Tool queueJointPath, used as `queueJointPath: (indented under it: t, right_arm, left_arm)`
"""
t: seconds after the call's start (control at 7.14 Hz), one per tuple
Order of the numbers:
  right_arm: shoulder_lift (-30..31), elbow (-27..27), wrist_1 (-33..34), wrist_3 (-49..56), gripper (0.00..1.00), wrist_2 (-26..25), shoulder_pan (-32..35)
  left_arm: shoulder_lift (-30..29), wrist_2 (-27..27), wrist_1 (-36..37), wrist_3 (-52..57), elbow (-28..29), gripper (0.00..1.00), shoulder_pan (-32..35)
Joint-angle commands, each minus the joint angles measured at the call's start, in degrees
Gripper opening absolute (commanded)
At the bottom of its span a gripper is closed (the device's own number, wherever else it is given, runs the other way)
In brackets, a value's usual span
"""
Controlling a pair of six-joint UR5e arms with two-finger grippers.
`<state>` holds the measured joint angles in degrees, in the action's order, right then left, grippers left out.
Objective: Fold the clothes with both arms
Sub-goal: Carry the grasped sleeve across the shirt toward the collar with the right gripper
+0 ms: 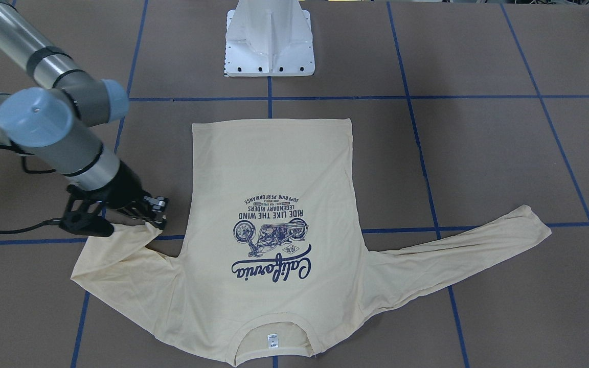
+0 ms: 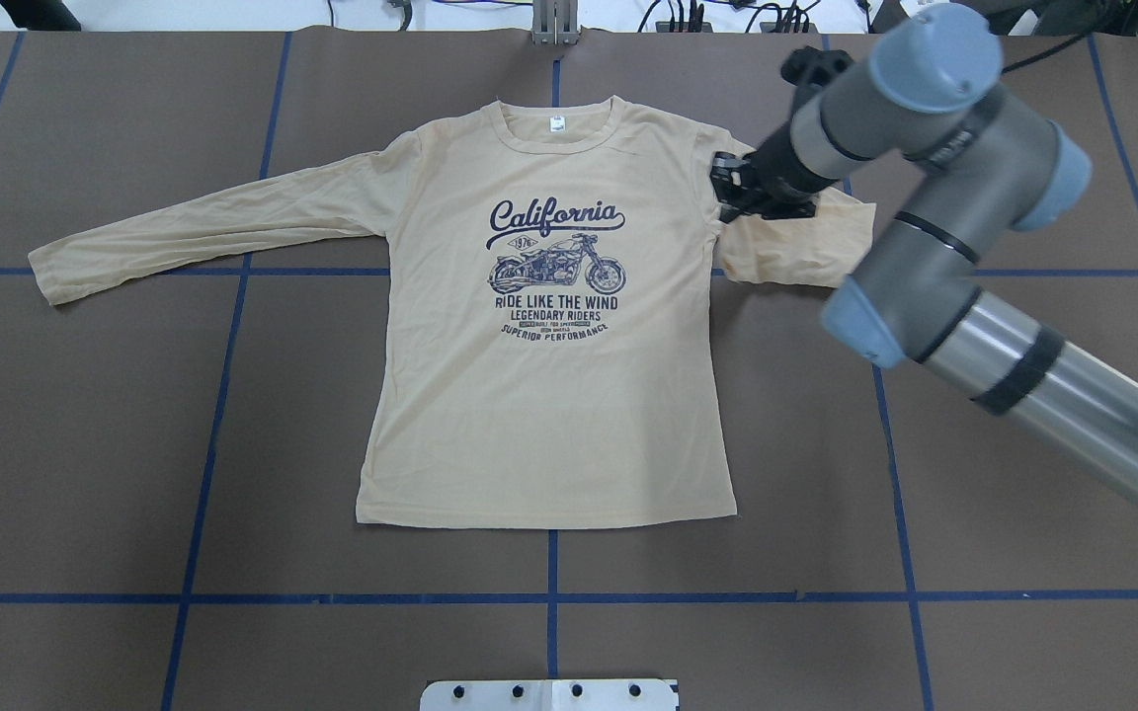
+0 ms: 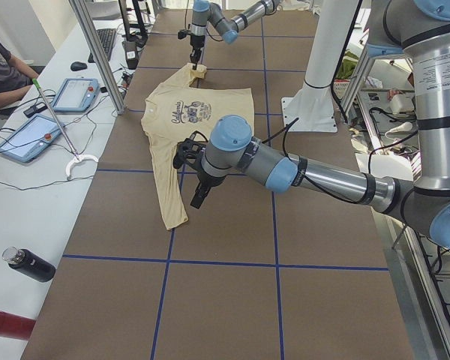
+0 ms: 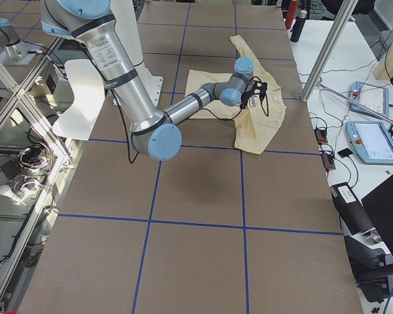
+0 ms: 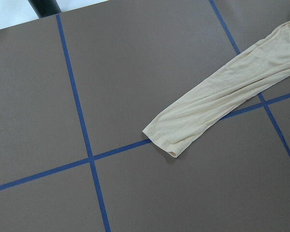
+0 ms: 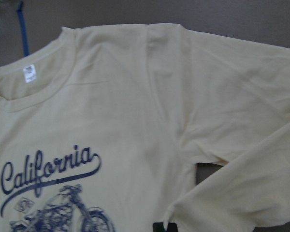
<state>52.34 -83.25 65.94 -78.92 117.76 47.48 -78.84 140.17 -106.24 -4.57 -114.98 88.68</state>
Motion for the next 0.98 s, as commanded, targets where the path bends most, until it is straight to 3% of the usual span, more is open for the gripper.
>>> queueJointPath:
  t: [0.0, 0.28, 0.56, 0.84]
  right_arm:
    - [-20.95, 14.43, 4.46, -5.97, 0.00, -8.57, -4.22]
    - [-28.24, 19.08, 4.55, -5.98, 0.00, -14.29, -8.35]
    - [-36.49, 30.19, 1.33, -6.07, 0.00, -21.06, -12.57]
    - [-37.91, 36.46, -4.04, -6.07, 0.00, -22.40, -12.85]
  left_arm:
    - [0.01, 0.37, -0.02, 0.00, 0.01, 1.00, 0.00]
    - [0.09, 0.37, -0.02, 0.00, 0.36, 1.00, 0.00]
    - [0.09, 0.37, -0.02, 0.00, 0.63, 1.00, 0.00]
    - [0.01, 0.46, 0.24, 0.00, 0.80, 1.00, 0.00]
